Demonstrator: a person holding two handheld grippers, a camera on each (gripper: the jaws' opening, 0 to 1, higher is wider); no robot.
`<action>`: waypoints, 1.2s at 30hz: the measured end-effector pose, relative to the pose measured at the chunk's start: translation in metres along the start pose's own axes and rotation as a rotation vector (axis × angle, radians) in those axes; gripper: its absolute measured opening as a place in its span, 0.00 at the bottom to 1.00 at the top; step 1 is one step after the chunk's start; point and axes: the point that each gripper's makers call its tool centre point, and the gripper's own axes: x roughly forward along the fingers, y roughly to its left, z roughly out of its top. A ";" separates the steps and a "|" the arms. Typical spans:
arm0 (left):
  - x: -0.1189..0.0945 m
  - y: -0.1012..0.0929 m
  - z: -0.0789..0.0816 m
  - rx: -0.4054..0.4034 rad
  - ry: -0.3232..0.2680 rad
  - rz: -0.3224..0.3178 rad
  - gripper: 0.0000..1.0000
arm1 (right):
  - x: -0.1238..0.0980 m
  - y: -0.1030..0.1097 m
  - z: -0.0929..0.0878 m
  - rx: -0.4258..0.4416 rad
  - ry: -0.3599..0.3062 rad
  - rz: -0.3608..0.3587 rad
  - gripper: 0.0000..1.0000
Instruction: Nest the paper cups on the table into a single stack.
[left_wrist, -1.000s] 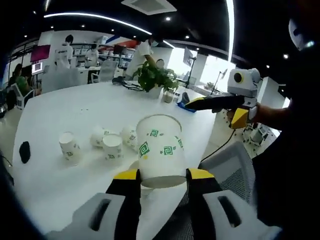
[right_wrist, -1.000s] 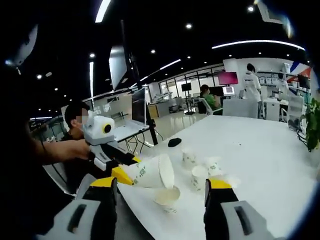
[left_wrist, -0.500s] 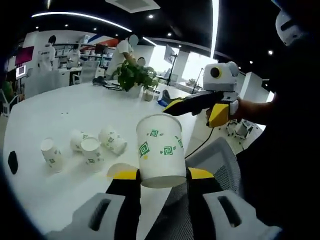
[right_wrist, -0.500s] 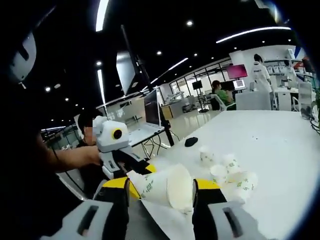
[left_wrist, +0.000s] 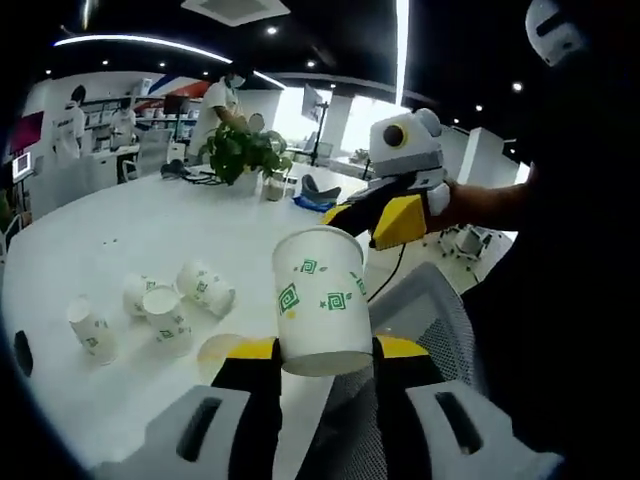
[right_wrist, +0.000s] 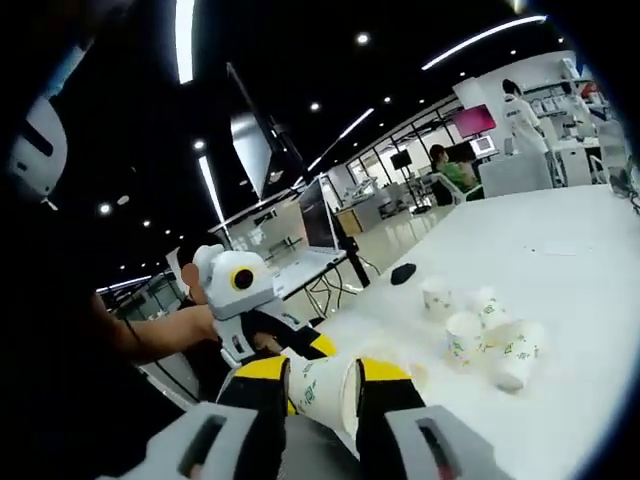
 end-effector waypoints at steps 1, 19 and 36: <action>0.000 0.000 0.000 0.002 -0.001 -0.001 0.34 | 0.000 0.001 0.000 0.009 -0.004 0.006 0.20; 0.000 -0.007 -0.008 0.001 0.018 -0.028 0.34 | 0.002 0.008 -0.004 0.095 -0.016 0.052 0.00; 0.004 -0.010 -0.009 -0.009 0.029 -0.033 0.35 | 0.000 0.018 -0.002 0.114 -0.004 0.090 0.00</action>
